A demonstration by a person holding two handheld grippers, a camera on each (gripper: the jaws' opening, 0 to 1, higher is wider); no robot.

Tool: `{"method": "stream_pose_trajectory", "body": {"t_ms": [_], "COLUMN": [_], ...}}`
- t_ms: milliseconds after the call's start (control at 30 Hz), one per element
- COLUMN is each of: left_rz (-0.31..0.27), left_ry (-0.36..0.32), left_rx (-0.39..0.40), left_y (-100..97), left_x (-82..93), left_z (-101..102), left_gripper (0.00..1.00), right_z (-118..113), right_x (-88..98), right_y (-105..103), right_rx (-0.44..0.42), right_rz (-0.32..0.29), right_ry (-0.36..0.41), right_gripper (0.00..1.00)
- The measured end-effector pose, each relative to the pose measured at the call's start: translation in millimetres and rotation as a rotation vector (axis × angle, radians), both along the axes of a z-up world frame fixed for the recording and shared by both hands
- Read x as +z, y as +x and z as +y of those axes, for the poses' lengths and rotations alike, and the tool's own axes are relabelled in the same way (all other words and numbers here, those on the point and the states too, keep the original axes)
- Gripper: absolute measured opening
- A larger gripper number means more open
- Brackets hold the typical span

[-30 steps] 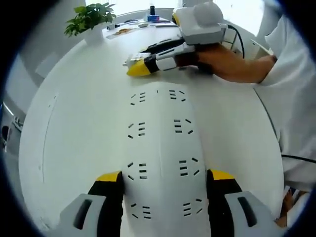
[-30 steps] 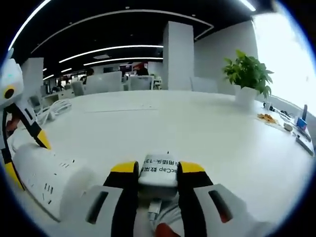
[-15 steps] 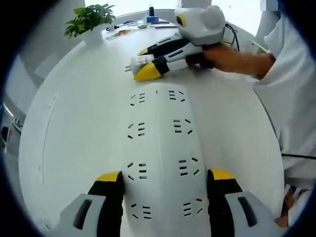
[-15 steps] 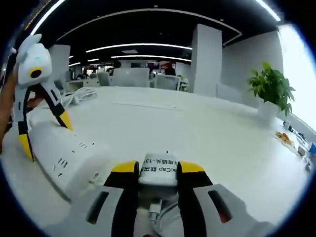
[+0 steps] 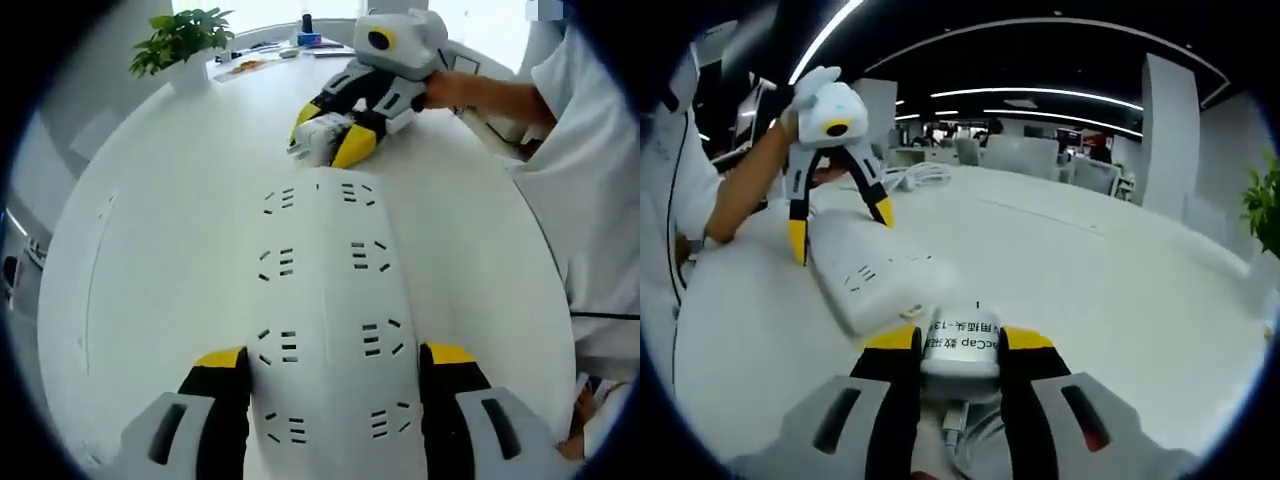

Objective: Straighten the power strip on the desk, plug the charger into it

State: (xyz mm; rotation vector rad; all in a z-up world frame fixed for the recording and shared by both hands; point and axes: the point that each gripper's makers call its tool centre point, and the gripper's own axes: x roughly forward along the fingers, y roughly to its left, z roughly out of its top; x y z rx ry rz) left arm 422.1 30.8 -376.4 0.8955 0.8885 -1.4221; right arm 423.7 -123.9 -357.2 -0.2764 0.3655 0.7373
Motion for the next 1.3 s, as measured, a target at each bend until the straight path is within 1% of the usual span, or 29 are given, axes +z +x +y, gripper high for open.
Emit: {"method": "stream_pose_trajectory", "body": {"t_ms": [67,167,233,267,333,400,433,533,633,767,833,967,1000,1033,1100,1133,1200,1233,1267,1300], "left_rz": [0.0,0.0,0.0,0.001,0.002,0.002,0.001,0.001,0.001,0.001,0.001,0.001,0.001,0.001,0.001,0.001,0.001,0.001,0.001,0.001], "left_ry": [0.0,0.001,0.001,0.001,-0.001,-0.002,-0.003,-0.003,-0.005,-0.005,-0.006,-0.007,-0.006,-0.006,-0.006,-0.006,-0.006,-0.006,-0.005,-0.005], "left_rx": [0.0,-0.001,0.0,0.0,0.003,0.001,0.001,0.0,0.0,-0.001,-0.001,-0.002,-0.002,-0.002,-0.002,-0.002,-0.002,-0.002,-0.002,-0.003], "left_y": [0.1,-0.2,-0.1,-0.2,0.0,0.1,0.1,0.3,0.7,0.9,1.0,0.9,0.8,0.7,0.7,0.6,0.5,0.5,0.6,0.6], "left_x": [0.0,0.1,0.1,0.1,0.2,0.3,0.3,0.2,0.1,-0.1,-0.1,0.0,0.0,0.0,0.0,-0.1,0.0,0.0,0.0,0.0], "left_z": [0,0,0,0,0,0,0,0,0,0,1,1,1,1,1,1,1,1,1,1], "left_gripper": [0.7,0.7,0.7,0.7,0.7,0.7,0.7,0.7,0.7,0.7,0.7,0.7,0.7,0.7,0.7,0.7,0.7,0.7,0.7,0.7], "right_z": [3,4,4,3,2,0,-1,-2,-4,-9,-10,-8,-9,-9,-3,0,10,14,21,28], "right_x": [0.0,0.2,-0.1,1.6,4.9,3.1,3.0,-5.3,-4.3,-0.6,0.4,1.2,3.7,2.8,7.5,14.2,33.4,39.8,52.0,59.8], "right_y": [-3,-2,-2,-2,0,-1,-1,-3,0,1,2,-1,-2,-5,-13,-16,-24,-25,-27,-28], "right_rx": [0.032,0.04,0.01,-0.015,-0.085,-0.122,-0.15,-0.18,-0.181,-0.206,-0.217,-0.2,-0.199,-0.209,-0.264,-0.279,-0.229,-0.225,-0.22,-0.218], "right_rz": [0.002,0.011,0.029,0.03,0.01,-0.005,-0.003,0.046,0.026,0.022,0.026,0.017,0.023,0.06,0.218,0.266,0.269,0.259,0.253,0.267], "right_ry": [0.001,0.005,-0.017,-0.015,0.001,-0.005,0.021,0.063,0.059,0.107,0.134,0.111,0.103,0.109,0.21,0.239,0.161,0.134,0.109,0.113], "right_gripper": [0.3,0.3,0.3,0.3,0.32,0.34,0.35,0.38,0.36,0.29,0.29,0.28,0.28,0.28,0.28,0.28,0.28,0.28,0.28,0.28]}}
